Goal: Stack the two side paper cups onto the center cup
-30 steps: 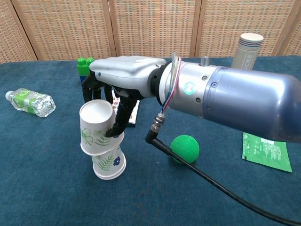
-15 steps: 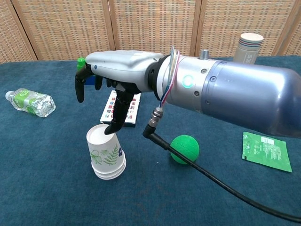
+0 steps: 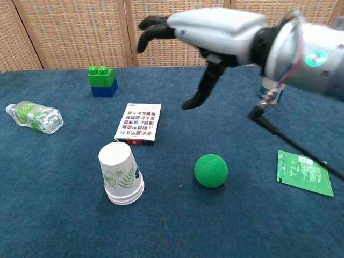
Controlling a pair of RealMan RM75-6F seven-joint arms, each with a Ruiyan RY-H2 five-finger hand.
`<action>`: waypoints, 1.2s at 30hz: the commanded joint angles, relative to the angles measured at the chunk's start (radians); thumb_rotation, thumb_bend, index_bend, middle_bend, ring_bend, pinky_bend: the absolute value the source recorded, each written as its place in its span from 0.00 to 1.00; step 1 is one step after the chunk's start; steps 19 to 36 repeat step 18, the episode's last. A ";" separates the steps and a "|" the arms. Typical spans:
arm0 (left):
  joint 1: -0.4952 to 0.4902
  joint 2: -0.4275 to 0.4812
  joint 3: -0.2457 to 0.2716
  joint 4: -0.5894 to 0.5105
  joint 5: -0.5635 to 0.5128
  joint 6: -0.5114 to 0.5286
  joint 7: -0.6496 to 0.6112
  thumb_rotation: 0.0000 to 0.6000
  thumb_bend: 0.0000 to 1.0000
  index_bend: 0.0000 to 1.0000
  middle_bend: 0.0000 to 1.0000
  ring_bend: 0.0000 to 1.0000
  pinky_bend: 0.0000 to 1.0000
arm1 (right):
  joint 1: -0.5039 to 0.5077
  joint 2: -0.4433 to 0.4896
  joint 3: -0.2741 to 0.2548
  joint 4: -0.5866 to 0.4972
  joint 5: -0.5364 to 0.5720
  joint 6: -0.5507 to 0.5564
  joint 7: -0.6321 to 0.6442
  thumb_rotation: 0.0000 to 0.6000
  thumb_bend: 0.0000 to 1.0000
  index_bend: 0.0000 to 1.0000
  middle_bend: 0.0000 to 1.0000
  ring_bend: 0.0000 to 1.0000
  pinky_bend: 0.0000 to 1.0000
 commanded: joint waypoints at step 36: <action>0.069 -0.080 0.049 0.084 0.089 0.105 0.001 1.00 0.11 0.00 0.00 0.00 0.00 | -0.632 0.215 -0.255 0.232 -0.213 0.527 0.422 1.00 0.00 0.00 0.00 0.00 0.00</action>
